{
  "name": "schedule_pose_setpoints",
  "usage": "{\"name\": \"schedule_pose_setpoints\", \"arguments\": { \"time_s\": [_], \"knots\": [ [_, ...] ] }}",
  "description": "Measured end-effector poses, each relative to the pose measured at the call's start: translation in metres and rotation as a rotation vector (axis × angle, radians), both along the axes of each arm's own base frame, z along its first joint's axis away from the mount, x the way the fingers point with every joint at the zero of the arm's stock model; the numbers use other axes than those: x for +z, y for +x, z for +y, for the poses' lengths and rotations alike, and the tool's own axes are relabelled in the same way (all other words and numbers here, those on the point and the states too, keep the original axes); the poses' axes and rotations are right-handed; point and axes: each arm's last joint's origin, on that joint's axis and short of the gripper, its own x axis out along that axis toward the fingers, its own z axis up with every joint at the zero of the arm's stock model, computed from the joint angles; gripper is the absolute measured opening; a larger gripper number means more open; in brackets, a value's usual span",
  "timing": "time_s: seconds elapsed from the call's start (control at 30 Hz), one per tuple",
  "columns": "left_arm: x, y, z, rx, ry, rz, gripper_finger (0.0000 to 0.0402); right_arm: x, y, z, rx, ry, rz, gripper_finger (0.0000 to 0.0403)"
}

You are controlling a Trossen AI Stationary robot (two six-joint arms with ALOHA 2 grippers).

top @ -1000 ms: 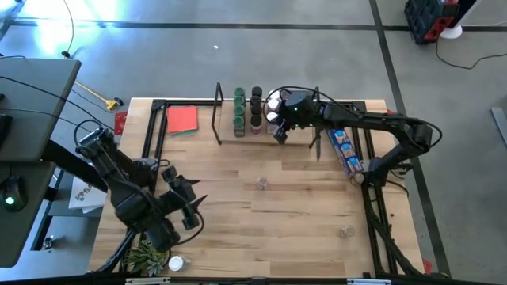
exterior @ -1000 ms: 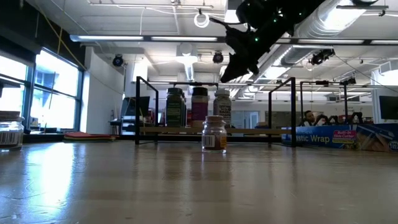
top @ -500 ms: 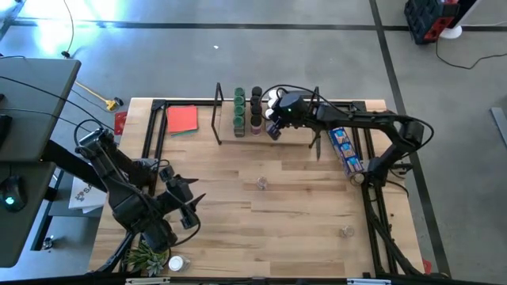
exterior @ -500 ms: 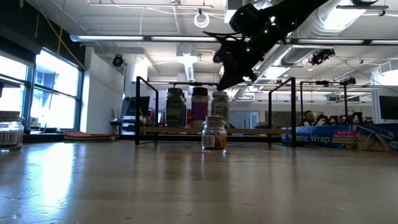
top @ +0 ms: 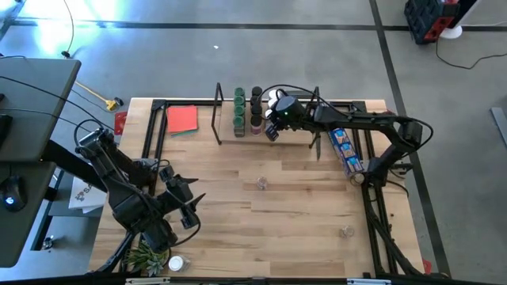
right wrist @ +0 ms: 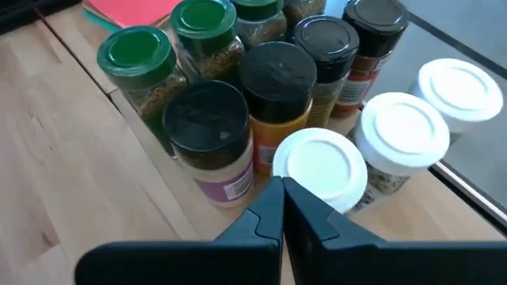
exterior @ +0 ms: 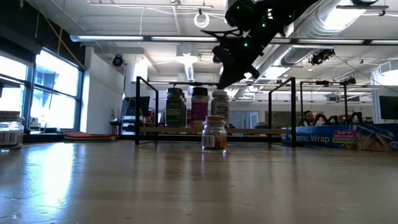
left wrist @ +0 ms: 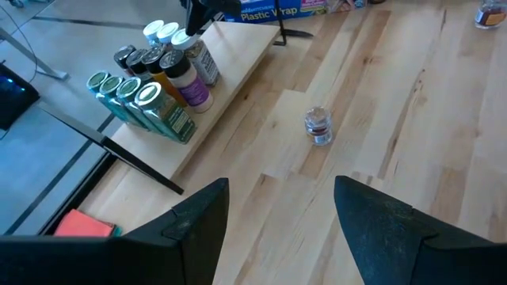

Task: Shelf spices
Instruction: Put the top white seasoning bottle on the shelf aligned with the other white seasoning bottles

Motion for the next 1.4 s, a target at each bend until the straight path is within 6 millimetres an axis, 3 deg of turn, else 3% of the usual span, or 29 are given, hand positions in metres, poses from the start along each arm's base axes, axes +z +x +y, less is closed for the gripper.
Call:
{"name": "schedule_pose_setpoints", "arguments": {
  "time_s": [0.27,0.4,0.6,0.93,1.1,1.4],
  "knots": [
    [0.0,0.0,0.0,0.0,-0.001,-0.001,0.0223,0.019,0.006,0.002,-0.007,-0.041,-0.022,0.0],
    [0.0,0.0,0.0,0.0,-0.001,-0.001,0.0223,0.021,0.001,-0.011,0.004,-0.042,-0.02,0.0],
    [0.0,0.0,0.0,0.001,0.005,-0.01,0.0223,0.013,-0.011,-0.03,-0.014,0.016,0.007,0.0],
    [0.0,0.0,0.0,0.001,0.009,-0.015,0.0223,0.013,-0.007,-0.027,0.07,0.026,-0.03,0.0],
    [0.0,0.0,0.0,0.001,0.009,-0.015,0.0223,-0.002,0.0,-0.03,0.101,0.058,-0.006,0.0],
    [0.0,0.0,0.0,0.001,0.008,-0.014,0.0223,-0.008,0.004,-0.028,0.045,0.064,0.006,0.0]
  ]
}}
